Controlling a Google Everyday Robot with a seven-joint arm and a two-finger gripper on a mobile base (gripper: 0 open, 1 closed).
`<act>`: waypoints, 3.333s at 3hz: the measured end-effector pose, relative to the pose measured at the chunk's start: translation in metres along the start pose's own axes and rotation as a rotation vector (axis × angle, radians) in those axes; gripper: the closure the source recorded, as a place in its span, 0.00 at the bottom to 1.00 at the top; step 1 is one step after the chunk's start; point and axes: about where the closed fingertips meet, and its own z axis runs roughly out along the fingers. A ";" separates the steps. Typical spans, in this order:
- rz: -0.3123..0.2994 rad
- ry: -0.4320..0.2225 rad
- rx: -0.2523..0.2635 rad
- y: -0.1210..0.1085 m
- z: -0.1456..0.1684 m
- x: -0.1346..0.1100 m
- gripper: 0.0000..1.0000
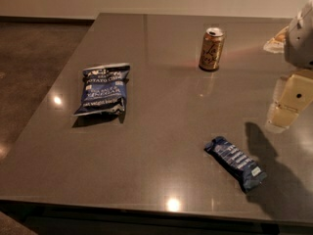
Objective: Move orange can near rxbar blueberry
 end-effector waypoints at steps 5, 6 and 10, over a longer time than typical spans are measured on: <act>0.379 -0.206 0.201 -0.172 0.056 -0.016 0.00; 0.441 -0.231 0.231 -0.203 0.075 -0.019 0.00; 0.559 -0.285 0.208 -0.273 0.140 -0.060 0.03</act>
Offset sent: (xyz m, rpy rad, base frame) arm 0.0745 0.0051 0.0028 0.1188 -0.0815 -0.1149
